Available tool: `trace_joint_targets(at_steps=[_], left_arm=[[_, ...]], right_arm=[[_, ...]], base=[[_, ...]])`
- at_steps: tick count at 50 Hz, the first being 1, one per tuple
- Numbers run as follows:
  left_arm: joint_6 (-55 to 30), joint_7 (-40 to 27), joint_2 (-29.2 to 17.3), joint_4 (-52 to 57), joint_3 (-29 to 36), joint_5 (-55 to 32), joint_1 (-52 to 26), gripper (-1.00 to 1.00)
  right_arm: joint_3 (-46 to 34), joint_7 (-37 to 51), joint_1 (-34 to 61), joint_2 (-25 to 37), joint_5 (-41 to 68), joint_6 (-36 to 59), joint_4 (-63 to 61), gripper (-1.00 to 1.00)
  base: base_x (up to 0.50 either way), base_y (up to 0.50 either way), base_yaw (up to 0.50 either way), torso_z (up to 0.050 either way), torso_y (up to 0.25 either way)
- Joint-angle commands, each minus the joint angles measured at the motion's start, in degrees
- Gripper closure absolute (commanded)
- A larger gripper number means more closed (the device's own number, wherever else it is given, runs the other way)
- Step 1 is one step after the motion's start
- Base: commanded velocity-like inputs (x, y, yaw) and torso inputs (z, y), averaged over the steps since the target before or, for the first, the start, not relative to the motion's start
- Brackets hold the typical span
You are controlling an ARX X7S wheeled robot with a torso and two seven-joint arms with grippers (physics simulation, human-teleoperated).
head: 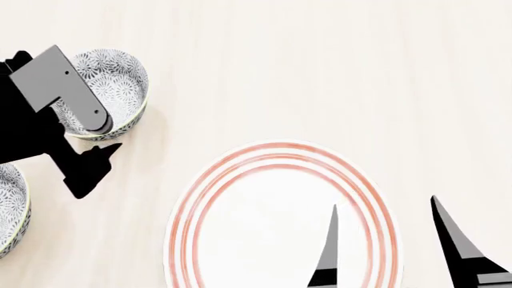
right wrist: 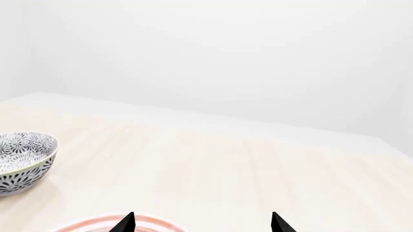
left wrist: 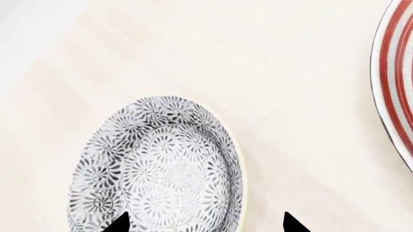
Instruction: Pick up the bowl and put it in the front on the plate.
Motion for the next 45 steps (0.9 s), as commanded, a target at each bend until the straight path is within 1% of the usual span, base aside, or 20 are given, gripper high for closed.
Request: trace_joint_targets(at_steps=[1,6,8,21,33,34,45], left_arm=[[1.54,-0.2,1.79,-4.52,0.95,1.39,-0.48,-1.0],[2.71,-0.69,2.08,-5.49,1.78,2.53,-0.3,-1.0],[3.29,-1.41,2.94,-7.19,1.29,2.75,-0.53,-1.0],[3.65,-0.92,2.89,-6.53,3.19,3.13,1.43,-1.0],[6.65,-0.78,2.77,-5.34,4.6,4.08,2.96,-1.0],[6.73,-0.74,2.79,-5.4,4.71,4.17,2.93,1.0],[8.5,-0.98,2.28,-4.66,4.88,4.54,3.64,1.0]], right_arm=[[0.01,0.1,-0.08,0.26,0.2,-0.05,0.07,-1.0],[0.04,0.23,-0.08,0.34,0.27,-0.04,0.07,-1.0],[-0.11,0.24,-0.02,0.33,0.2,-0.05,0.14,-1.0],[-0.45,0.25,0.12,0.43,0.19,-0.45,0.67,-1.0],[-0.57,0.38,-0.07,0.6,0.21,-0.74,0.88,-1.0],[-0.54,0.4,-0.11,0.63,0.25,-0.73,0.85,-1.0],[-0.7,0.56,-0.14,0.77,0.25,-0.84,0.85,-1.0]], base=[[0.0,0.0,0.0,0.0,0.0],[0.0,0.0,0.0,0.0,0.0],[0.0,0.0,0.0,0.0,0.0],[0.0,0.0,0.0,0.0,0.0],[0.0,0.0,0.0,0.0,0.0],[0.0,0.0,0.0,0.0,0.0],[0.0,0.0,0.0,0.0,0.0]])
